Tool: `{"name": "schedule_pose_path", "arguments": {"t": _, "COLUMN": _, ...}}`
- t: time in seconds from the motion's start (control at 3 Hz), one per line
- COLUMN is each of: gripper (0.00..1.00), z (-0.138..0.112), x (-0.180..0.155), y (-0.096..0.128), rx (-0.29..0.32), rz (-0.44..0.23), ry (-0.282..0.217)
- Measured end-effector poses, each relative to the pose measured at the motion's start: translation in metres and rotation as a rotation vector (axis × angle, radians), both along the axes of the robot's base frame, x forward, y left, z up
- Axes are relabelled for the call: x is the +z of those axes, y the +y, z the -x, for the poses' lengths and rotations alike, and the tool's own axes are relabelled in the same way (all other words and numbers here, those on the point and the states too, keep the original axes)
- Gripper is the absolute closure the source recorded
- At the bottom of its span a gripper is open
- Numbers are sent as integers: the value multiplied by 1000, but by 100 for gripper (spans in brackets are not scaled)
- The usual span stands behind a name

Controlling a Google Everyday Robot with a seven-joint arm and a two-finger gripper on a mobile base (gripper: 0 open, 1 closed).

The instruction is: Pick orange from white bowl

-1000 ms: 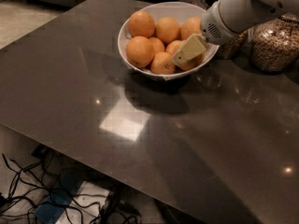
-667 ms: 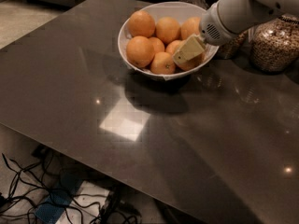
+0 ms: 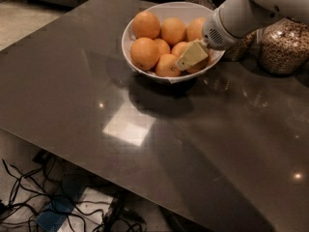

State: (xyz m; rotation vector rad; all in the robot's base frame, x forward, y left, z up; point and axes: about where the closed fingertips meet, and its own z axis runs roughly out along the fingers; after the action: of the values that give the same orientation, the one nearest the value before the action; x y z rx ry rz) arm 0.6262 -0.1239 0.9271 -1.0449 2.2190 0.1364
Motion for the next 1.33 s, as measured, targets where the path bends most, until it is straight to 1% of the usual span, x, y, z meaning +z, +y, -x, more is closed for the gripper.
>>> {"name": "schedule_pose_path", "arguments": {"t": 0.33, "gripper": 23, "z": -4, "x": -12, "y": 1, "rx": -10, "rz": 15, "ry": 24}}
{"name": "schedule_pose_path", "arguments": {"t": 1.0, "gripper": 25, "z": -14, "x": -45, "y": -4, "rx": -51, "rz": 41, "ry": 81}}
{"name": "schedule_pose_path", "arguments": {"t": 1.33, "gripper": 44, "z": -14, "x": -45, "y": -4, "rx": -51, "rz": 41, "ry": 81}}
